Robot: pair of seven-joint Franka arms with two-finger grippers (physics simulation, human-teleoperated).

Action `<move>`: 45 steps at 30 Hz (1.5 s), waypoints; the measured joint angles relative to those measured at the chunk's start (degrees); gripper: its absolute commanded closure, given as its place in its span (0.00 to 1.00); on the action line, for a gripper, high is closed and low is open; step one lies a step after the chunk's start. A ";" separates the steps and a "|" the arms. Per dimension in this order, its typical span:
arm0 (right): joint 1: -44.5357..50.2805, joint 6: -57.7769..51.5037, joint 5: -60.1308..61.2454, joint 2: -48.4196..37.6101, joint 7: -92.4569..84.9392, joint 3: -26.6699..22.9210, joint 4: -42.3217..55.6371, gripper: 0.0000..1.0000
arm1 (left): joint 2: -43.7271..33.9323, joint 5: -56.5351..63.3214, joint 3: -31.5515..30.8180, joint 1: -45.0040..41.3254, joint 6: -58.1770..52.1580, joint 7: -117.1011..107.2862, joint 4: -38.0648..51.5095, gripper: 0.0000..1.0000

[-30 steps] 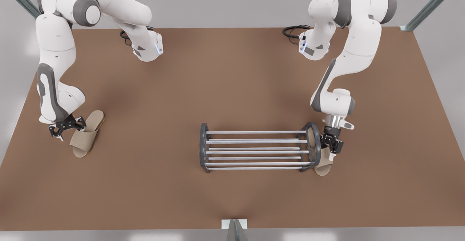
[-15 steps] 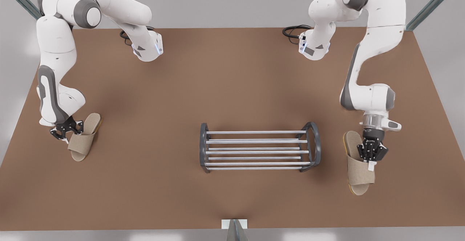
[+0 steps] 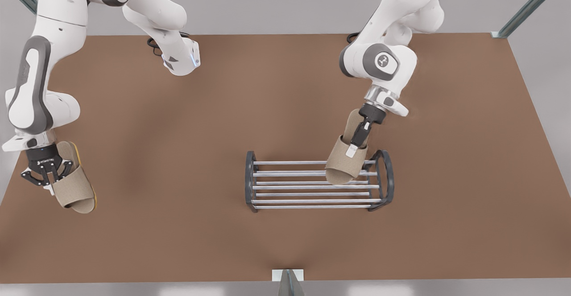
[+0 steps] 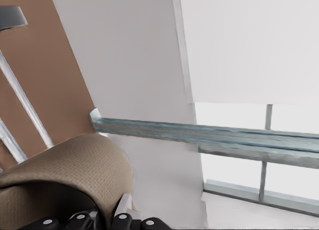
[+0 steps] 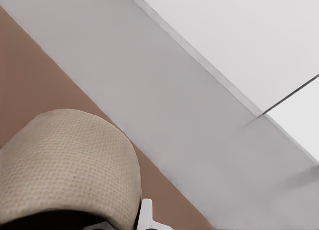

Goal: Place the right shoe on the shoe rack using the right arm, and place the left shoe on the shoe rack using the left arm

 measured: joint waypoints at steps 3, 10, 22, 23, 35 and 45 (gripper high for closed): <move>7.27 -1.24 -3.20 2.28 2.25 -0.01 4.49 0.79 | 3.70 -0.10 0.46 -4.47 1.59 -1.47 0.37 0.79; 21.31 -2.27 -8.16 7.91 12.64 -0.23 13.26 0.79 | 8.04 0.18 3.13 -4.12 3.16 -4.66 5.28 0.79; 30.47 -2.83 -9.94 7.52 34.74 -0.06 14.20 0.79 | 11.10 1.41 6.68 -1.86 3.24 -8.13 6.25 0.79; 31.32 -2.86 -9.93 7.07 36.39 -0.10 13.98 0.79 | 10.90 1.48 6.70 -2.12 3.26 -8.31 4.54 0.79; 33.54 -3.02 -9.95 5.59 51.27 -0.06 12.74 0.79 | 9.57 1.80 7.25 -2.42 3.01 -10.46 0.23 0.00; 35.17 -3.07 -9.90 4.06 58.41 -0.20 12.74 0.79 | 2.56 0.82 7.23 -2.88 6.00 -11.29 0.19 0.00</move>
